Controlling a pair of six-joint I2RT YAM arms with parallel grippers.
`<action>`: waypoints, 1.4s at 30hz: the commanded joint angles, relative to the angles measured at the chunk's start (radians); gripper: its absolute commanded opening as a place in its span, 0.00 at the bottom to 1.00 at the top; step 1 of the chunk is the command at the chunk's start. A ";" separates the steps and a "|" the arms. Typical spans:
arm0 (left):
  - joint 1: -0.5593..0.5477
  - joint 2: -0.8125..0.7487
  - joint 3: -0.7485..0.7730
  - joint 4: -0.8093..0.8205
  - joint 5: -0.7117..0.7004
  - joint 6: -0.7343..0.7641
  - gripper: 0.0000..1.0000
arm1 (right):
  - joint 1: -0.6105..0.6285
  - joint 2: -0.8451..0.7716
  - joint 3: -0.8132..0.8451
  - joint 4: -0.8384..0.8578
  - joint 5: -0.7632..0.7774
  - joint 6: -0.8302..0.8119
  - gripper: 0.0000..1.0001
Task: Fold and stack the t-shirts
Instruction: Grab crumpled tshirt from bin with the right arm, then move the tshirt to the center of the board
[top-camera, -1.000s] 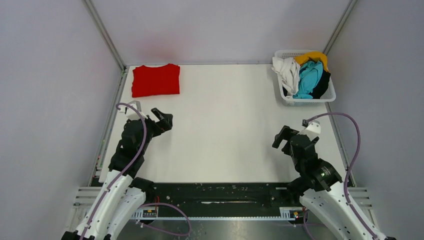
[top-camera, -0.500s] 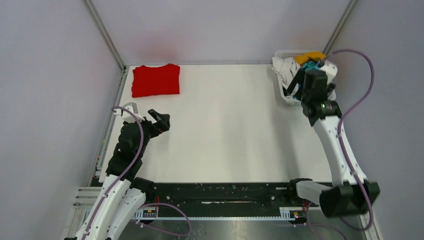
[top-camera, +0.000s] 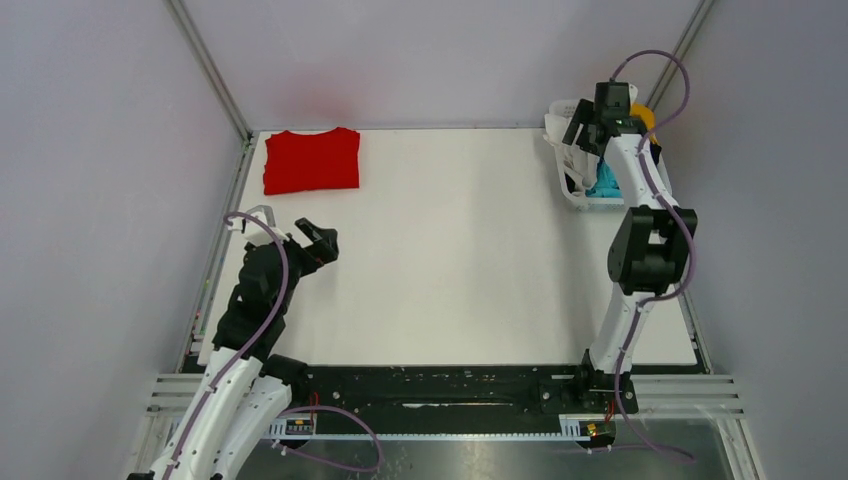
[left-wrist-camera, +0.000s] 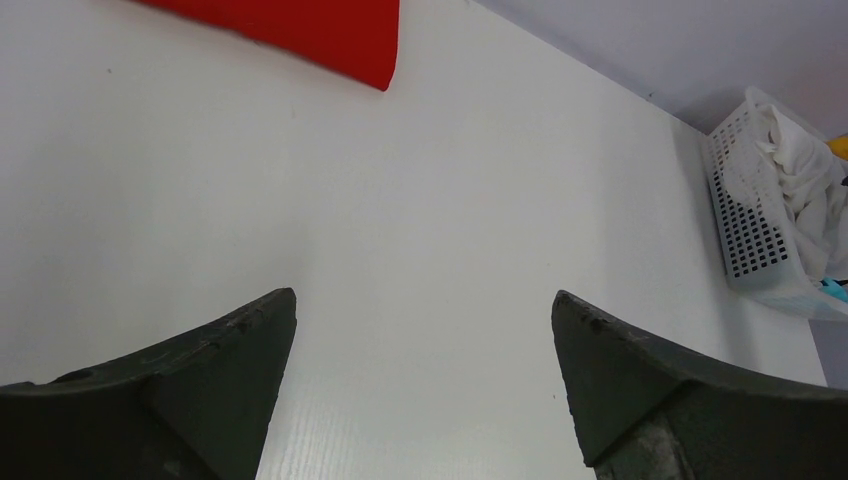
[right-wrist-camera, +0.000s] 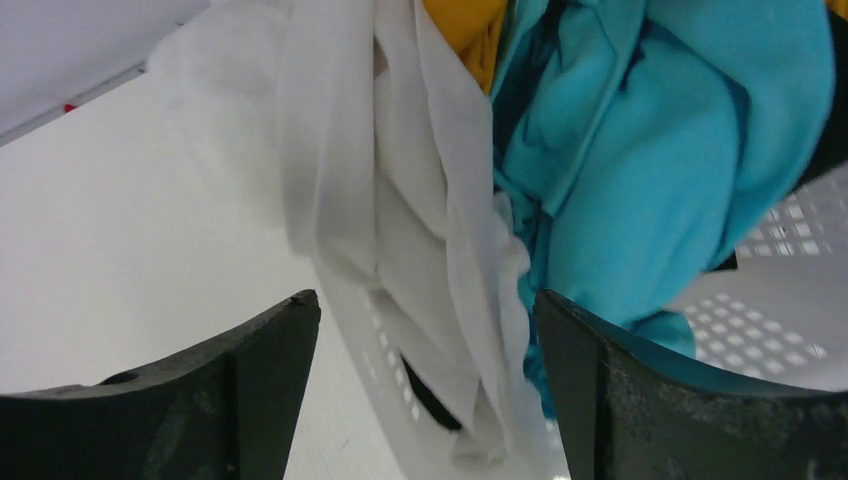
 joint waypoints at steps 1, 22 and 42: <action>0.005 0.012 0.041 0.030 -0.027 0.015 0.99 | -0.010 0.137 0.180 -0.051 0.012 -0.040 0.86; 0.004 -0.025 0.041 0.011 -0.003 0.007 0.99 | 0.007 -0.155 0.442 -0.208 -0.454 0.025 0.00; 0.004 -0.044 0.063 -0.047 0.007 -0.054 0.99 | 0.454 -0.472 0.205 -0.270 -0.575 0.083 0.04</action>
